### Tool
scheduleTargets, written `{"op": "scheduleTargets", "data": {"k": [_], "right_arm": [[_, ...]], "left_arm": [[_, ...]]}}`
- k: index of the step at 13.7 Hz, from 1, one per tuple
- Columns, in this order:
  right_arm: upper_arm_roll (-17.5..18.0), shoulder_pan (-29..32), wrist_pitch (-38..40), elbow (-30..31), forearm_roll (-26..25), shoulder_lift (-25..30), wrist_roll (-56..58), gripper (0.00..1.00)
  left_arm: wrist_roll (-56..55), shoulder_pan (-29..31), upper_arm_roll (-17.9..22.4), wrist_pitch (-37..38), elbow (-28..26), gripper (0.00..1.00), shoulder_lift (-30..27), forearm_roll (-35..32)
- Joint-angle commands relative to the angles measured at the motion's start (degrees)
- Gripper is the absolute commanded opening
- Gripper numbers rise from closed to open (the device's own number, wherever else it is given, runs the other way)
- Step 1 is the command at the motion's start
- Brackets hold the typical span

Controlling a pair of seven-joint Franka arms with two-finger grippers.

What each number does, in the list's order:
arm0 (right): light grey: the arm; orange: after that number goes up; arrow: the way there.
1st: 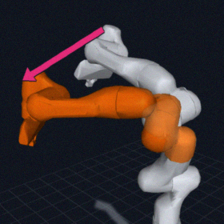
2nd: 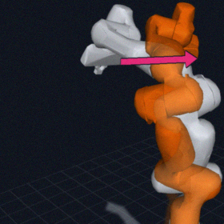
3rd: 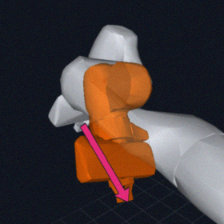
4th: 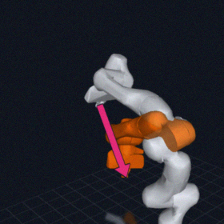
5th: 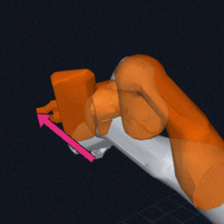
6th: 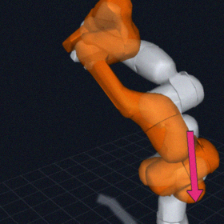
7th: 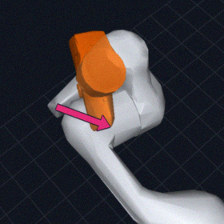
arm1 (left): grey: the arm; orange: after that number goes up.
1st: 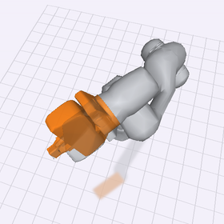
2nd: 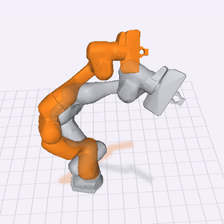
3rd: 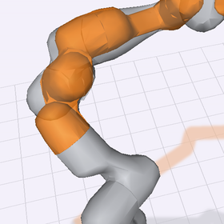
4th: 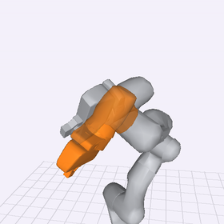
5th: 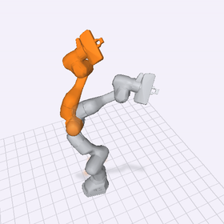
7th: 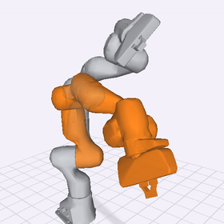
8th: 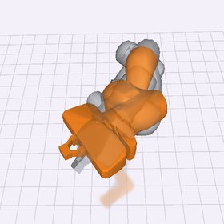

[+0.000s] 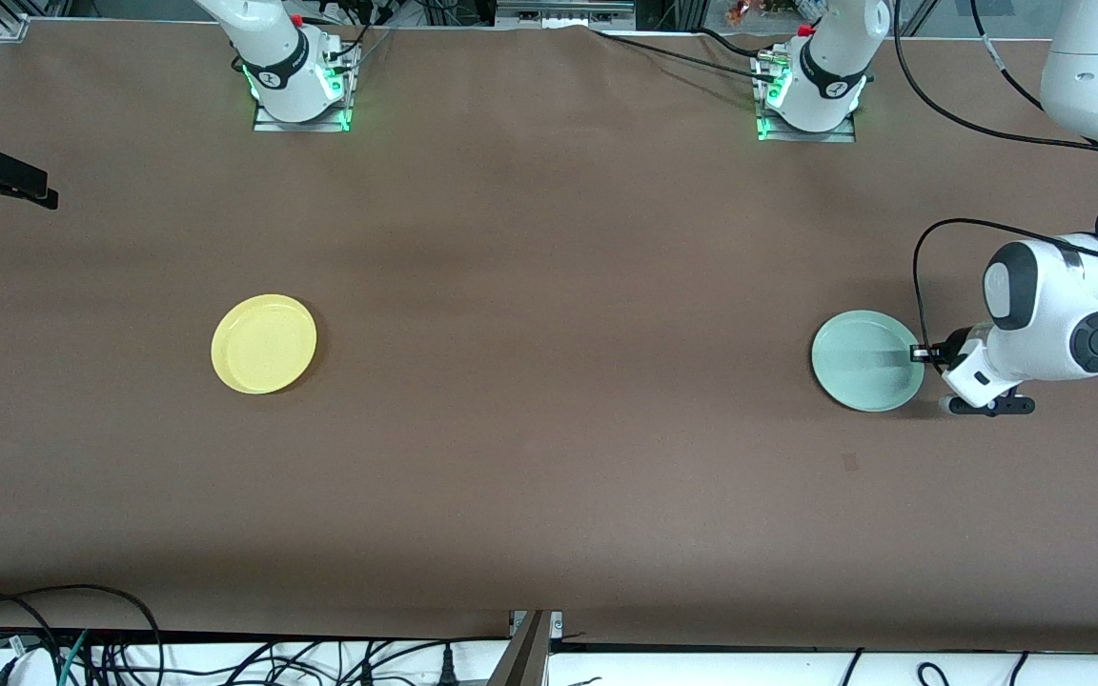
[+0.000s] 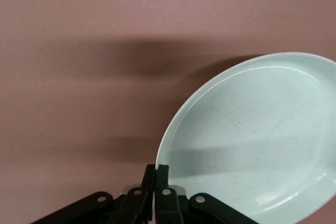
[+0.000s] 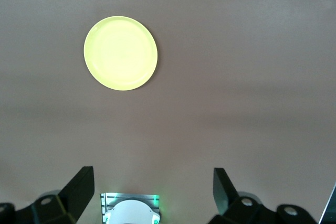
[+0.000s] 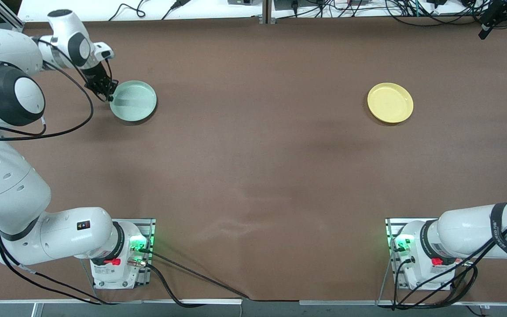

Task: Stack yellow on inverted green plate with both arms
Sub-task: 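Lift the green plate with the left gripper toward the table middle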

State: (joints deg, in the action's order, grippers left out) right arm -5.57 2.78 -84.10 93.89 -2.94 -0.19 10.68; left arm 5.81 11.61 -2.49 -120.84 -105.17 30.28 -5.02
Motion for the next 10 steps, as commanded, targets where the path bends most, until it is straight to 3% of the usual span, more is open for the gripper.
{"op": "scheduleTargets", "data": {"k": [1,6,10], "right_arm": [[0.1,0.4,1.0,-0.9,0.3,-0.2,0.3,1.0],[0.1,0.4,1.0,-0.9,0.3,-0.2,0.2,1.0],[0.0,0.4,1.0,-0.9,0.3,-0.2,0.3,1.0]], "left_arm": [[-1.0,-4.7,0.3,8.0,7.0,0.0,-0.5,-1.7],[-12.1,-16.7,0.2,20.2,17.2,0.0,-0.4,-12.5],[-18.4,-26.6,0.3,26.3,21.6,0.0,-0.3,-14.8]]}}
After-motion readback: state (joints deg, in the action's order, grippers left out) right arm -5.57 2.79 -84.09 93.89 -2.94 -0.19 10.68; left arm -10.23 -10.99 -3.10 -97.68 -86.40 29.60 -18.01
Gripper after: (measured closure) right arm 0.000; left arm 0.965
